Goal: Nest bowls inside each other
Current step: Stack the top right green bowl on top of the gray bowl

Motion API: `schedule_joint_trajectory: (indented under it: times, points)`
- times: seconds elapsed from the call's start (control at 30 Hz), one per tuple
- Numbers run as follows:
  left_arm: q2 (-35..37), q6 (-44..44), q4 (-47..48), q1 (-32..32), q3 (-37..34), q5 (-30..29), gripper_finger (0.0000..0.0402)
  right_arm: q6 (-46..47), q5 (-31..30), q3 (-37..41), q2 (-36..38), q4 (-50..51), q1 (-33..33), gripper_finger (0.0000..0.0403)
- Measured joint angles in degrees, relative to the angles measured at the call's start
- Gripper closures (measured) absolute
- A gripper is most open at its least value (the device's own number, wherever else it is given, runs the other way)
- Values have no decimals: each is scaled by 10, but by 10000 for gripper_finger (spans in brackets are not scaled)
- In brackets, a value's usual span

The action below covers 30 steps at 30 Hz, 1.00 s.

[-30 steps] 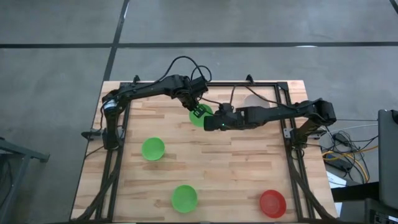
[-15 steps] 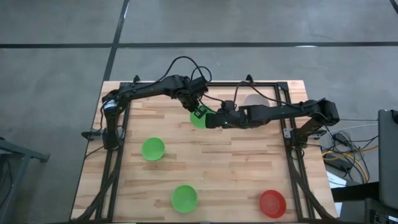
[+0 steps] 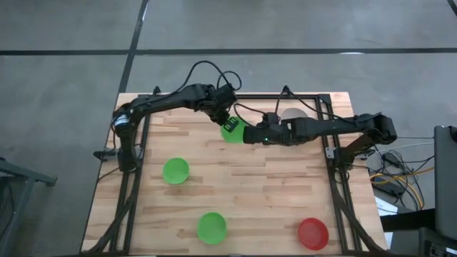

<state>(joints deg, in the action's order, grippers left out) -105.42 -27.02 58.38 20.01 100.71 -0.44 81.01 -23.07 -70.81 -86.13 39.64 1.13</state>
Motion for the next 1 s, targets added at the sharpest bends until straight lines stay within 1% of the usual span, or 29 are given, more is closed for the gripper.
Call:
schedule_joint_trajectory:
  times: [0.13, 0.43, 0.7, 1.0]
  points:
    - [13, -8, -13, 0, 0, -3, 399, -4, 0, 0, -6, -15, 0, 349]
    - [14, -20, -8, -5, 0, -11, 399, -6, -11, 0, -6, -31, 1, 349]
    - [14, -22, -9, -10, 0, -12, 399, -5, -11, 0, -6, -46, 17, 349]
    - [14, -22, -7, -14, 0, -15, 399, -5, -7, 0, -17, -47, 19, 349]
